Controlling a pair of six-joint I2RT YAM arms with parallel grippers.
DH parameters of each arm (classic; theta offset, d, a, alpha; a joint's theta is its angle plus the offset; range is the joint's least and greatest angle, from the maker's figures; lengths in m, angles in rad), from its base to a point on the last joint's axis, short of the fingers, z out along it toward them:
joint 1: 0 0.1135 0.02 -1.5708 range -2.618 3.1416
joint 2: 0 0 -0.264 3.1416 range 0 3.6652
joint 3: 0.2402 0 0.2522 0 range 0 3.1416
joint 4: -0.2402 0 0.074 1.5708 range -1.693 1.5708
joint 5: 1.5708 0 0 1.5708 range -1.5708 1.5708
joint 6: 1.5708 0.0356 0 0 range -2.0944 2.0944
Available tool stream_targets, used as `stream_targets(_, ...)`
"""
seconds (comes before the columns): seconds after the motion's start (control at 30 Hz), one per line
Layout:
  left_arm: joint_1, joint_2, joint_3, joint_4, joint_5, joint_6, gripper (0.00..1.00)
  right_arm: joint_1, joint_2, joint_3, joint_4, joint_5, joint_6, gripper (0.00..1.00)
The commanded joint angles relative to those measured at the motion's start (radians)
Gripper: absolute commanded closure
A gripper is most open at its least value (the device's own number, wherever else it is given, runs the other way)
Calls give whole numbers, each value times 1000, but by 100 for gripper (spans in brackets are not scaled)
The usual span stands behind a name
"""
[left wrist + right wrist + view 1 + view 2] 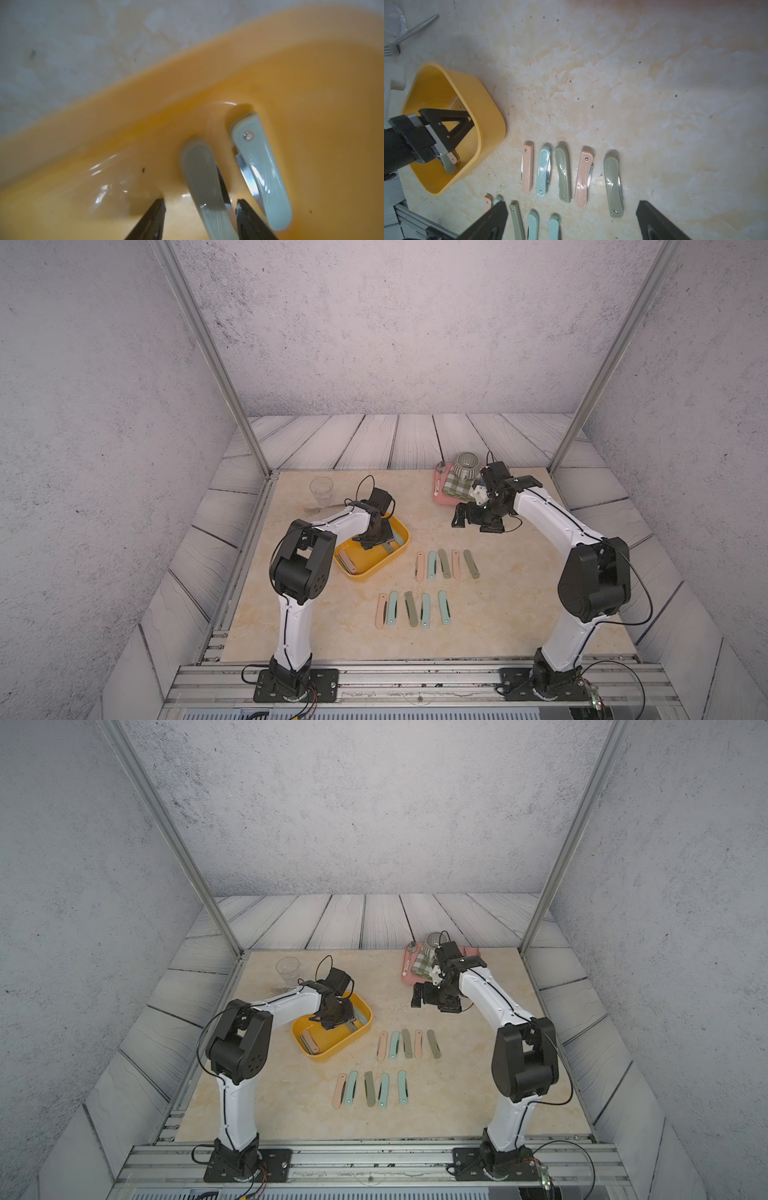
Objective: Take the fruit knife out of the storage box
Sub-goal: Pick up the fruit knife from the storage box.
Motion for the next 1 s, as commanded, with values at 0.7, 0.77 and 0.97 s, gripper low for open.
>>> stream_targets(0.7, 3, -47, -51, -66, 21, 95, 75, 35, 14, 23, 20, -45, 13, 1)
stream_targets(0.77, 3, -62, -47, -69, 18, 109, 75, 39, 14, 25, 26, -55, 17, 1)
stream_targets(0.97, 3, -110, -48, -76, 9, 140, 75, 49, 17, 28, 49, -81, 30, 1)
